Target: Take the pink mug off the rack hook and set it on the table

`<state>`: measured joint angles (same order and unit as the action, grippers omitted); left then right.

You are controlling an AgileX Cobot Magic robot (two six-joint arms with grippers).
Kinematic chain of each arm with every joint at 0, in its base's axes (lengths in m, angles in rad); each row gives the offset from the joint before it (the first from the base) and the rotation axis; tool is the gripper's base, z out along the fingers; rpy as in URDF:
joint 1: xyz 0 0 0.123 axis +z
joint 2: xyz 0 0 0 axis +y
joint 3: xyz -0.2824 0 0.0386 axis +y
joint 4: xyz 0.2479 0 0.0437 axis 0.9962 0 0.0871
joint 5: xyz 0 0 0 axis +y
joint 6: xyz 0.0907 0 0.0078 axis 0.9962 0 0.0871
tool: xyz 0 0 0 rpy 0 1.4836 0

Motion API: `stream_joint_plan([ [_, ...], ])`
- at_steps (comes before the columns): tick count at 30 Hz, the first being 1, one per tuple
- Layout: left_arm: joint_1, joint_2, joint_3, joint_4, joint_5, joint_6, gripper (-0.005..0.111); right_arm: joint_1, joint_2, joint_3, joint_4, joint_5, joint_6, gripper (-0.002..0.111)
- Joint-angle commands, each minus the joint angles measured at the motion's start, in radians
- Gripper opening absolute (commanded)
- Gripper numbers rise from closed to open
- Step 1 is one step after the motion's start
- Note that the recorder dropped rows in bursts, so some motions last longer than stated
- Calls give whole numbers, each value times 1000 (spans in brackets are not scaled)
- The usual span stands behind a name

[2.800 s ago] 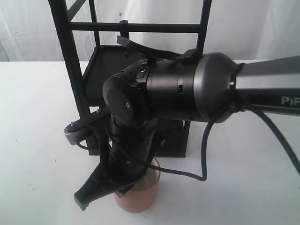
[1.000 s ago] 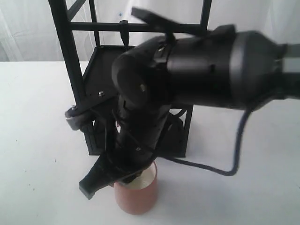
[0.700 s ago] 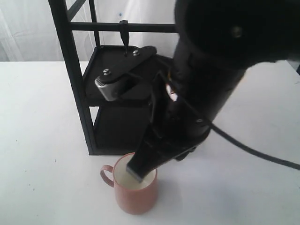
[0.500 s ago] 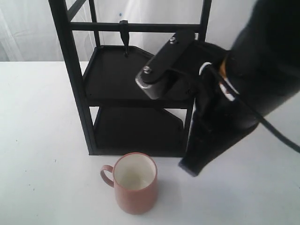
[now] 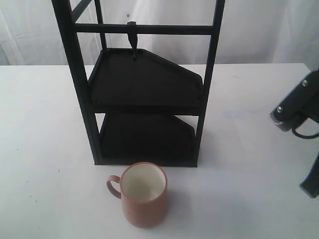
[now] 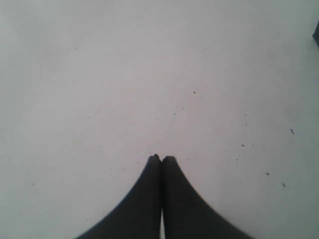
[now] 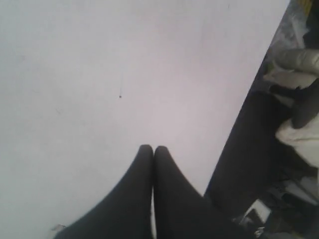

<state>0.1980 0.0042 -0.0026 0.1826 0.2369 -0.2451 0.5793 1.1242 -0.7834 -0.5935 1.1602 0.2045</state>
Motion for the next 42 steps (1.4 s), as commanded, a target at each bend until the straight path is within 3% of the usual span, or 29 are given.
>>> stream_joint_plan([
  [1,-1,-4,3,4,-4,3,0,-96,-25,187,53,-161,118,0],
  [5,-1,-4,3,4,-4,3,0,-133,-25,334,154,-375,110,0],
  [8,-1,-4,3,4,-4,3,0,-133,-46,332,255,-469,114,0],
  [10,-1,-4,3,4,-4,3,0,-133,-109,295,260,-516,114,0],
  [14,-1,-4,3,4,-4,3,0,-133,-397,318,349,-818,115,0],
  [20,-1,-4,3,4,-4,3,0,-133,-761,319,470,-808,124,0],
  [27,-1,-4,3,4,-4,3,0,-147,-930,319,467,-810,124,0],
  [31,-1,-4,3,4,-4,3,0,-310,-1029,319,466,-810,124,0],
  [36,-1,-4,3,4,-4,3,0,-546,-1124,319,464,-661,-43,0],
  [42,-1,-4,3,4,1,3,0,-579,-1124,327,470,-528,-44,0],
])
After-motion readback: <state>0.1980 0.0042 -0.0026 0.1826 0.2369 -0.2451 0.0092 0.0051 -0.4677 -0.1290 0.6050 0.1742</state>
